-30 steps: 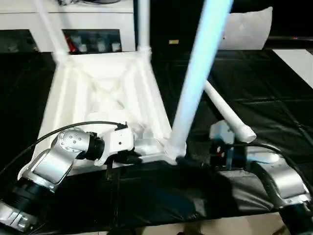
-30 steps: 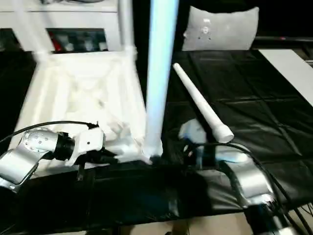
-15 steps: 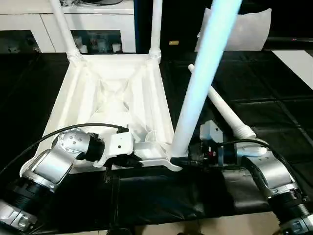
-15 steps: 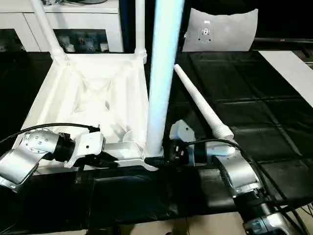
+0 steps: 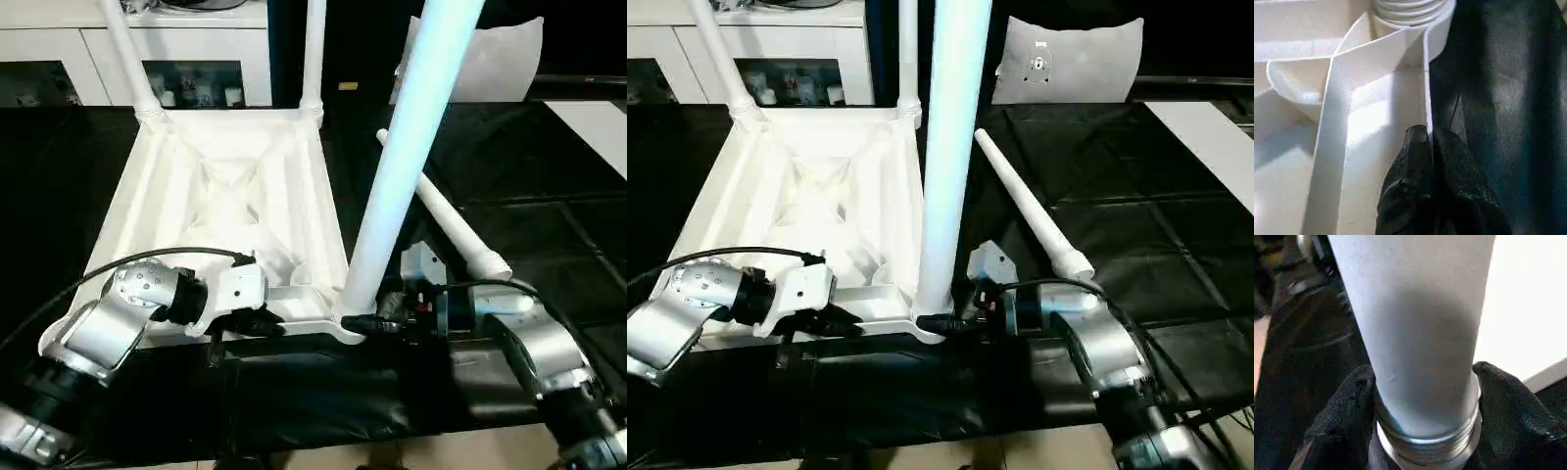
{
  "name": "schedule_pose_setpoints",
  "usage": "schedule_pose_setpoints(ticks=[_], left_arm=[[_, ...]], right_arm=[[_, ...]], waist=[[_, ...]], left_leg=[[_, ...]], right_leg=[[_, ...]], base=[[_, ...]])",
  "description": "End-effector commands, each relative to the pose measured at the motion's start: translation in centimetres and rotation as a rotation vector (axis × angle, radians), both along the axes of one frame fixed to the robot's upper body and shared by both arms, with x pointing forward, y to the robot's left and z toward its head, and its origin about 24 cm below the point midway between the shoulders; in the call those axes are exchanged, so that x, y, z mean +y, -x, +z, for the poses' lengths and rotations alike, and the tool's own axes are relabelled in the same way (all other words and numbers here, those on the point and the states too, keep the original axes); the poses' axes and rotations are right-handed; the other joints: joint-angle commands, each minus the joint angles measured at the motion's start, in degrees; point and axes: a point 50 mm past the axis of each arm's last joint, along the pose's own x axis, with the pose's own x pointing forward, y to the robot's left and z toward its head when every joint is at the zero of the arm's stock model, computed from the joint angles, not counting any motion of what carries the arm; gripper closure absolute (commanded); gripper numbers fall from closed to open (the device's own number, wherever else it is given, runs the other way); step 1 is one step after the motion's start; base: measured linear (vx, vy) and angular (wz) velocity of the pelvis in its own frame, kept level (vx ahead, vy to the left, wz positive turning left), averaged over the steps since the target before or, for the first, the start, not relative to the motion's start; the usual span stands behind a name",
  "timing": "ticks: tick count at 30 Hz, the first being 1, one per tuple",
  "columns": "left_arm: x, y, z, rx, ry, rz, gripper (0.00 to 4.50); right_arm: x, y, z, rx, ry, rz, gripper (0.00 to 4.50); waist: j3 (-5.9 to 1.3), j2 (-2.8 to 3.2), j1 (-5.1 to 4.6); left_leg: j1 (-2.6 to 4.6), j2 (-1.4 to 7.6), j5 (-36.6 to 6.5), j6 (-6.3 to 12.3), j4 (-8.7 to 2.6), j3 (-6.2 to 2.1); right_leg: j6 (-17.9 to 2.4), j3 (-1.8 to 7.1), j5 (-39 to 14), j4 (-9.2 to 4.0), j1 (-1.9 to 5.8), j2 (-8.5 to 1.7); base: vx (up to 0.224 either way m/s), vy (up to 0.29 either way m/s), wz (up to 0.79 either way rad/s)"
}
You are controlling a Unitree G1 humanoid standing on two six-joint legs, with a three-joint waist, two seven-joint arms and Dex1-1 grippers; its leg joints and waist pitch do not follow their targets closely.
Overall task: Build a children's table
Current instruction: Rotate leg to tighten
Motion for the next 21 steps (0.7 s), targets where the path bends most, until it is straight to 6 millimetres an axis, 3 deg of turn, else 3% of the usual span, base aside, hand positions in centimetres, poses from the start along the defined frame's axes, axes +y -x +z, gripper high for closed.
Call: schedule_pose_setpoints(ticks=[1,4,6,7,8,11,12,14,16,18,21], left_arm=[[-1.9,0.2,-0.1,-0.009,0.053,0.009,4.5],[-3.3,-0.2,0.0,-0.014,0.137,0.146,4.5],[-5.2,-0.3,0.4,-0.011,0.245,0.24,4.5],[-5.2,-0.3,0.4,-0.011,0.245,0.24,4.5],[-5.5,-0.3,0.5,-0.011,0.258,0.256,4.5],[-7.6,-0.6,0.4,-0.045,0.264,0.369,4.5],[-8.1,-0.8,0.3,-0.06,0.258,0.406,4.5],[-9.0,-0.8,0.3,-0.088,0.238,0.437,4.5],[-9.7,-0.7,0.5,-0.11,0.216,0.429,4.5],[-9.9,-0.6,0.6,-0.121,0.198,0.408,4.5],[-8.9,-0.8,0.4,-0.141,0.136,0.392,4.5]], right_arm=[[1.0,0.5,-1.3,0.051,0.021,-0.041,1.77],[2.3,0.4,-2.4,0.083,0.015,-0.208,1.77],[3.9,0.4,-2.9,0.146,-0.026,-0.316,1.78],[3.9,0.4,-2.9,0.146,-0.026,-0.316,1.78],[4.3,0.3,-2.9,0.151,-0.037,-0.338,1.78],[6.5,-0.3,-2.9,0.196,-0.08,-0.483,1.78],[7.0,-0.5,-3.0,0.206,-0.082,-0.524,1.78],[7.7,-0.8,-3.1,0.198,-0.064,-0.565,1.78],[8.0,-1.1,-2.9,0.186,-0.069,-0.596,1.78],[7.9,-1.3,-2.7,0.182,-0.099,-0.604,1.78],[7.0,-1.7,-2.4,0.155,-0.108,-0.624,1.08]], waist=[[-2.93,0.68,-0.5],[-1.83,0.67,-1.12],[-1.49,0.6,-1.82],[-1.45,0.26,-2.12],[-1.36,0.25,-2.62],[-1.49,0.37,-3.33],[-1.11,0.27,-3.54],[-1.06,0.12,-3.74],[-1.16,0.46,-4.0],[-1.5,0.53,-4.26],[-2.37,0.85,-4.02]], left_leg=[[1.21,3.87,-15.22,0.52,-4.4,-1.48],[1.93,3.67,-23.72,-2.43,-4.92,-2.07],[2.06,3.56,-26.21,-3.29,-5.12,-2.57],[1.94,3.44,-26.6,-3.31,-5.15,-2.68],[1.64,3.32,-27.24,-3.11,-5.42,-3.05],[1.8,3.34,-27.13,-3.21,-5.69,-3.04],[1.76,3.36,-27.3,-3.16,-5.88,-3.07],[2.25,3.15,-28.82,-3.33,-5.59,-3.13],[2.03,3.07,-29.29,-3.11,-5.73,-3.37],[1.73,3.19,-28.37,-2.89,-6.12,-3.29],[1.63,3.37,-23.89,-2.26,-5.97,-2.72]], right_leg=[[-13.76,3.07,-10.19,-4.7,1.29,-5.19],[-10.16,3.19,-26.64,-6.16,0.52,-5.67],[-8.38,3.09,-32.03,-6.71,0.24,-5.83],[-7.51,2.98,-33.39,-6.95,0.33,-5.84],[-5.43,2.79,-35.25,-7.34,0.44,-5.82],[-5.69,2.8,-32.52,-7.44,0.25,-5.65],[-5.76,2.87,-32.2,-7.55,-0.09,-5.57],[-4.89,2.9,-34.58,-7.97,-0.5,-5.66],[-3.62,2.79,-34.93,-8.21,-0.3,-5.66],[-4.18,2.69,-29.6,-7.92,0.08,-5.3],[-7.01,3.21,-18.14,-6.94,0.16,-4.96]], base=[[0.0,0.0,0.0],[0.0,0.0,0.0],[-0.025,0.001,-0.02],[0.0,0.0,0.0],[0.0,0.0,0.0],[0.0,0.0,0.0],[0.0,0.0,0.0],[0.0,0.0,0.0],[0.0,0.0,0.0],[0.0,0.0,0.0],[0.0,0.0,0.0]])
